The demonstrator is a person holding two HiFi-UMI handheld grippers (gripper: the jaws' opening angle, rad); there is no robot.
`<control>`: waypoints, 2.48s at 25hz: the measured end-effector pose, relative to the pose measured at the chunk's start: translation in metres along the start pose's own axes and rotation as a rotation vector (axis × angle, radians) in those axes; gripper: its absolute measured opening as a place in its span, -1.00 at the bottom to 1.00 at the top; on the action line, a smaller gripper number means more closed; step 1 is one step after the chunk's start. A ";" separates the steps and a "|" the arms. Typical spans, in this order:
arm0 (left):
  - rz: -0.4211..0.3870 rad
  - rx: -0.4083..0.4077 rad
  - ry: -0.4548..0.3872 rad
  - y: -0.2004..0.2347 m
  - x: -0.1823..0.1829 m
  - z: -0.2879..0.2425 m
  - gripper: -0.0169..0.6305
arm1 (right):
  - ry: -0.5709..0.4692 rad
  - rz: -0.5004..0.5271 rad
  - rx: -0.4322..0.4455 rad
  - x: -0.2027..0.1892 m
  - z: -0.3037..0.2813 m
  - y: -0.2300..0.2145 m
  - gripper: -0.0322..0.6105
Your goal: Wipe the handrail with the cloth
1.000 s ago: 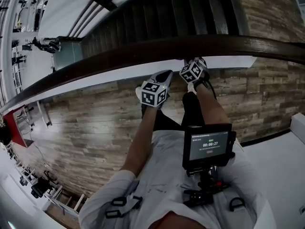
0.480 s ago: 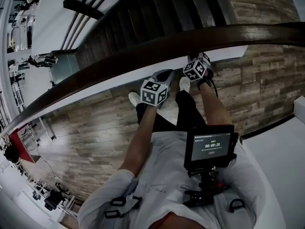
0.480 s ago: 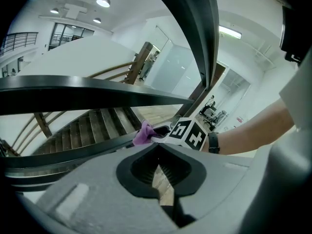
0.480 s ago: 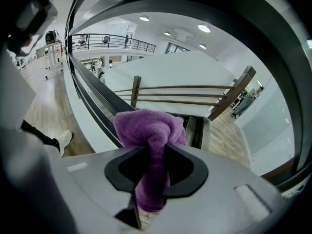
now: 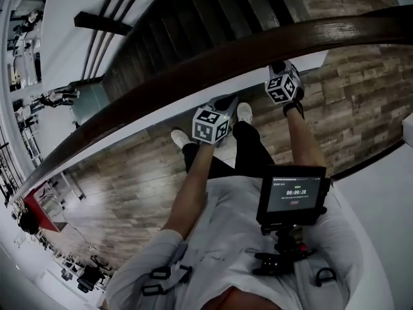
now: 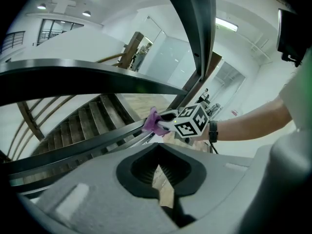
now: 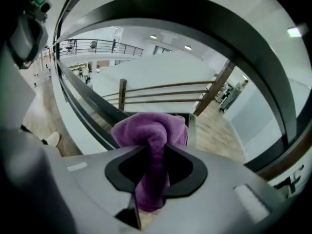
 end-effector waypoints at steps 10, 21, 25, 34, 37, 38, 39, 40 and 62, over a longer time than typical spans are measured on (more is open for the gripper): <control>-0.025 -0.047 0.005 -0.023 0.021 -0.045 -0.95 | -0.042 -0.340 -0.100 -0.004 -0.010 -0.095 -0.61; -0.038 -0.053 0.020 -0.049 0.037 -0.032 -0.95 | -0.018 -0.401 -0.258 -0.002 0.027 -0.163 -0.61; -0.045 -0.053 0.022 -0.049 0.037 -0.030 -0.95 | -0.001 -0.411 -0.292 -0.005 0.027 -0.171 -0.62; -0.016 -0.027 0.022 -0.046 0.022 -0.024 -0.95 | 0.129 -0.639 -0.237 -0.087 0.042 -0.138 -0.59; 0.002 -0.008 0.019 -0.039 0.016 -0.017 -0.95 | 0.102 -0.611 -0.140 -0.095 0.037 -0.098 -0.59; 0.006 0.000 0.016 -0.036 0.015 -0.015 -0.95 | 0.096 -0.607 -0.110 -0.095 0.037 -0.085 -0.59; 0.010 0.008 0.014 -0.033 0.014 -0.012 -0.95 | 0.092 -0.596 -0.081 -0.093 0.037 -0.072 -0.59; 0.011 0.019 0.011 -0.030 0.013 -0.009 -0.95 | 0.091 -0.576 -0.052 -0.089 0.038 -0.059 -0.59; -0.003 0.467 -0.378 -0.054 -0.108 0.367 -0.95 | -0.228 -0.524 0.510 0.069 0.284 0.320 -0.58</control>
Point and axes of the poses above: the fingertips, and each gripper's own axes: z backward along the fingers, y to its left, x out of its top, the point moved 8 cm from there along z, backward along the fingers, and after that the axes turned 14 degrees about -z, right-handed, at the moved point
